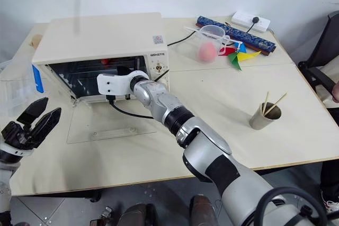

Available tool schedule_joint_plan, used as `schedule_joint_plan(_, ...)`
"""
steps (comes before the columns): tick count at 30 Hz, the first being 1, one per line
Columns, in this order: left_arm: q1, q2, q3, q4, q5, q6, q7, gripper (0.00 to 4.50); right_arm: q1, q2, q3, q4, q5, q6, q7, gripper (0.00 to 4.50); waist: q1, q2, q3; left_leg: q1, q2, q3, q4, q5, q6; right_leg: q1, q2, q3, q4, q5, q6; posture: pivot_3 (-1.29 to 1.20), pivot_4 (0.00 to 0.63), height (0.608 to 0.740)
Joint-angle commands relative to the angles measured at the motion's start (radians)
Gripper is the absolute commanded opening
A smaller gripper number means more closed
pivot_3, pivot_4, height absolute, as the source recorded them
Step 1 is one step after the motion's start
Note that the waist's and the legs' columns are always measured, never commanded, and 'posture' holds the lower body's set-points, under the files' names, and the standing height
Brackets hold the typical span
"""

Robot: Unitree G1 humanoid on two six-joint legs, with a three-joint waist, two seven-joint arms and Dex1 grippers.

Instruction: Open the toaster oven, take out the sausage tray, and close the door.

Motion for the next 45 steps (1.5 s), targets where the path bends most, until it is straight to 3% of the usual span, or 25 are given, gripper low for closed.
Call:
schedule_joint_plan(1,-0.027,0.019,-0.007,0.004,0.003,-0.005,0.003,4.50,0.000,0.004,-0.005,-0.123,-0.016,0.009,0.006,0.05,-0.001,0.000,0.000,0.000,0.000,0.000,0.000,0.000,0.000,0.000,0.000,0.000,0.000,0.000,0.000,0.00,0.150,0.740)
schedule_joint_plan(30,-0.121,0.035,-0.062,0.065,0.042,-0.010,0.002,4.50,0.255,-0.082,0.036,-0.620,-0.099,0.084,0.230,0.05,-0.023,0.000,0.000,0.000,0.000,-0.003,-0.002,0.000,0.000,0.000,0.001,-0.002,0.000,0.000,0.000,0.00,0.150,0.740)
schedule_joint_plan(36,-0.128,0.039,-0.067,0.072,0.046,-0.013,0.003,4.50,0.263,-0.088,0.039,-0.622,-0.123,0.107,0.252,0.05,-0.016,0.000,0.000,0.000,0.000,-0.003,-0.002,0.000,0.000,0.000,0.001,-0.002,0.000,0.000,0.000,0.00,0.150,0.740)
schedule_joint_plan(42,-0.133,0.038,-0.068,0.078,0.054,-0.017,0.002,4.50,0.212,-0.069,0.012,-0.558,-0.136,0.147,0.201,1.63,-0.012,0.000,0.000,0.000,0.000,-0.003,-0.001,0.000,-0.001,0.000,0.001,-0.002,0.000,0.000,0.000,0.00,0.150,0.740)
schedule_joint_plan(45,-0.133,0.037,-0.066,0.079,0.057,-0.017,0.001,4.50,0.196,-0.070,0.017,-0.525,-0.136,0.149,0.184,1.63,-0.012,0.000,0.000,0.000,0.000,-0.003,-0.001,0.000,-0.001,0.000,0.001,-0.002,0.000,0.000,0.000,0.00,0.150,0.740)
